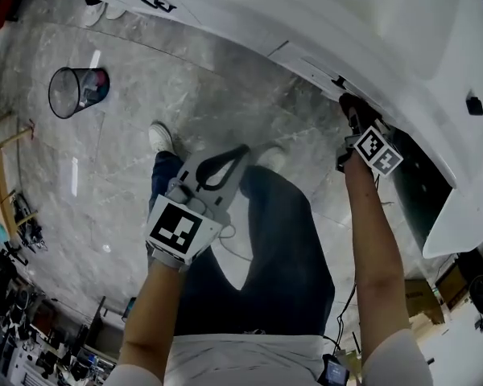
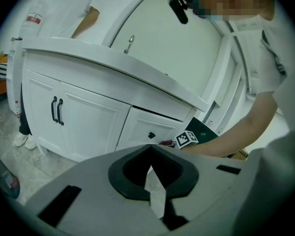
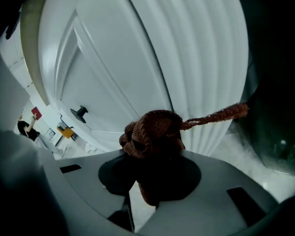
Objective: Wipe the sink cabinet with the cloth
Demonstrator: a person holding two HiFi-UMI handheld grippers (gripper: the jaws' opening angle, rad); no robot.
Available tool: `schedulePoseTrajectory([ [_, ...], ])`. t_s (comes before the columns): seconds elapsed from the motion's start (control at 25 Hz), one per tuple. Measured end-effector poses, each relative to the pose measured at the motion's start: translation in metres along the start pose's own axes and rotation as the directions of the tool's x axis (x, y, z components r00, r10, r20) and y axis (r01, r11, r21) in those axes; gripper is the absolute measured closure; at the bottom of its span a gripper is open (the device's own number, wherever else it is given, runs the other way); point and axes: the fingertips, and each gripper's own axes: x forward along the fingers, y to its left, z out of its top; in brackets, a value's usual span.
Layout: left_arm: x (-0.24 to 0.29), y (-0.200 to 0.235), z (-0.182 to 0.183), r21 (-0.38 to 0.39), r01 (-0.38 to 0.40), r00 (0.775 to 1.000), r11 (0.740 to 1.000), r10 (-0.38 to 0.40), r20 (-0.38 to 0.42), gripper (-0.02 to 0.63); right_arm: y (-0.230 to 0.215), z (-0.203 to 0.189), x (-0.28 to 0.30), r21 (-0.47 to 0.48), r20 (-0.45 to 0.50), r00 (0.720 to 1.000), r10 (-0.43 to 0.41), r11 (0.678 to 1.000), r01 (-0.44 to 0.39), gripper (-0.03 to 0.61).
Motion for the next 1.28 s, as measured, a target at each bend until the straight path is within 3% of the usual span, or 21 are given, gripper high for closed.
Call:
schedulePoseTrajectory([
  [0.44,-0.021,-0.005,0.022,0.079,0.128,0.992,0.989,-0.126,-0.025,0.603,0.015,0.037,-0.051,0.082,0.102,0.992,-0.074,0.994,0.065,0.483],
  [0.92,-0.055,0.016,0.026,0.085,0.219,0.975,0.972,-0.215,-0.053,0.603,0.056,0.076,-0.086,0.017,0.142,0.981,-0.132,0.991,0.131,0.483],
  [1.04,-0.059,0.022,0.026,0.103,0.232,0.972,0.967,-0.228,-0.054,0.603,0.070,0.081,-0.085,-0.029,0.147,0.980,-0.131,0.990,0.137,0.483],
  [1.28,-0.071,0.041,0.033,0.082,0.233,0.972,0.969,-0.231,-0.035,0.603,0.085,0.084,-0.081,-0.022,0.154,0.976,-0.154,0.987,0.160,0.483],
])
